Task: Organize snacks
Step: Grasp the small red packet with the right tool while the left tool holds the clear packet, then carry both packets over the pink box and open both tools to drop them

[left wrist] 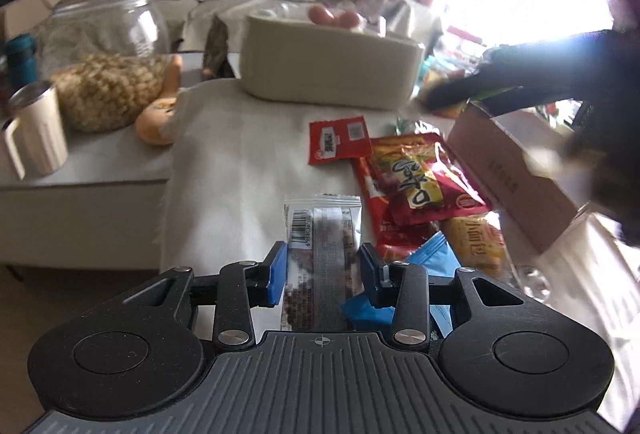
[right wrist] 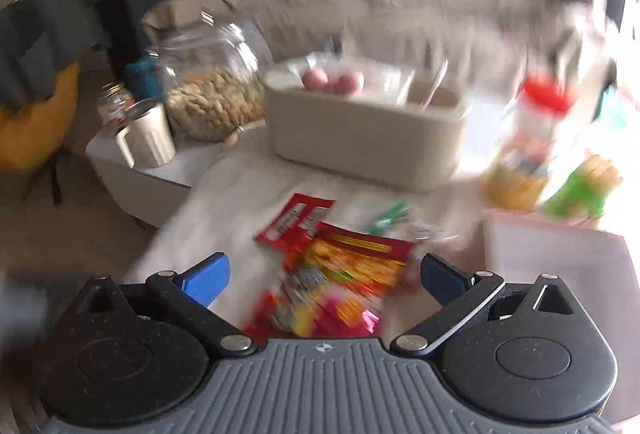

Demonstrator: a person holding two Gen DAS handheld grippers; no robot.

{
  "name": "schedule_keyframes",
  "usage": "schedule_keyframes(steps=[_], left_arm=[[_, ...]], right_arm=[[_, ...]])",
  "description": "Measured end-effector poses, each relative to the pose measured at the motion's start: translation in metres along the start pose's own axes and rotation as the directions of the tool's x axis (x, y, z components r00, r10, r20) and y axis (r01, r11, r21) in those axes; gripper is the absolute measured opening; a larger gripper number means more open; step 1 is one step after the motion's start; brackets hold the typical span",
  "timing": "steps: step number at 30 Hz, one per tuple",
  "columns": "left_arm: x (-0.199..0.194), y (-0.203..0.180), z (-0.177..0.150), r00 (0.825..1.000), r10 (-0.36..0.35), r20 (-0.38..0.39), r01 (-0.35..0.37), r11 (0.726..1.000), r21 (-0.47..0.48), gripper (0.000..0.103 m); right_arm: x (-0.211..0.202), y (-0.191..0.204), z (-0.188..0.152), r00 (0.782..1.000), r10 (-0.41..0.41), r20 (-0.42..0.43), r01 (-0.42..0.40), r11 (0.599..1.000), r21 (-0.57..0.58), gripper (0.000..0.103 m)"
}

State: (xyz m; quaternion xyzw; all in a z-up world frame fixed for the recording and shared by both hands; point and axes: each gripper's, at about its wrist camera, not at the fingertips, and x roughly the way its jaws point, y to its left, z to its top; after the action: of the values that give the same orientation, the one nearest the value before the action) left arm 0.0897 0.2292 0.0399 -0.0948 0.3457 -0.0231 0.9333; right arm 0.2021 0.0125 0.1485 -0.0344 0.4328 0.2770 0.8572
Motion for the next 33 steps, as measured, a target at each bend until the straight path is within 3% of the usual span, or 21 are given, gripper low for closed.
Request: schedule_keyframes(steps=[4, 9, 11, 14, 17, 18, 27, 33], left_arm=[[-0.021, 0.021, -0.003, 0.999, -0.027, 0.043, 0.03, 0.997, -0.068, 0.044], [-0.036, 0.048, -0.011, 0.993, -0.018, 0.113, 0.032, 0.991, -0.127, 0.044], [-0.035, 0.06, -0.015, 0.993, -0.031, 0.11, 0.047, 0.987, -0.153, 0.044], [-0.028, 0.07, -0.021, 0.994, -0.042, 0.097, 0.059, 0.982, -0.181, 0.044], [-0.023, 0.075, -0.025, 0.995, -0.059, 0.084, 0.074, 0.977, -0.198, 0.044], [-0.023, 0.075, -0.025, 0.995, -0.067, 0.08, 0.082, 0.976, -0.203, 0.044], [-0.031, 0.055, -0.02, 0.994, -0.086, 0.073, 0.098, 0.981, -0.166, 0.044], [-0.046, 0.021, -0.01, 0.991, -0.105, 0.082, 0.113, 0.988, -0.102, 0.044]], right_arm=[[0.069, 0.024, 0.026, 0.995, -0.061, -0.077, 0.064, 0.997, 0.036, 0.086], [0.124, 0.043, 0.027, 0.977, -0.165, -0.138, 0.171, 0.985, 0.032, 0.081], [0.125, 0.049, 0.025, 0.979, -0.177, -0.105, 0.176, 0.984, -0.02, 0.066], [0.116, 0.055, 0.025, 0.985, -0.136, -0.103, 0.131, 0.99, -0.059, 0.053], [0.1, 0.057, 0.031, 0.99, -0.072, -0.119, 0.065, 0.996, -0.066, 0.032], [0.092, 0.057, 0.033, 0.991, -0.056, -0.121, 0.049, 0.997, -0.066, 0.011], [0.011, 0.047, 0.032, 0.994, 0.075, -0.074, -0.081, 0.993, -0.084, 0.006], [-0.066, 0.02, 0.009, 0.99, 0.139, -0.02, -0.141, 0.985, -0.099, 0.006]])
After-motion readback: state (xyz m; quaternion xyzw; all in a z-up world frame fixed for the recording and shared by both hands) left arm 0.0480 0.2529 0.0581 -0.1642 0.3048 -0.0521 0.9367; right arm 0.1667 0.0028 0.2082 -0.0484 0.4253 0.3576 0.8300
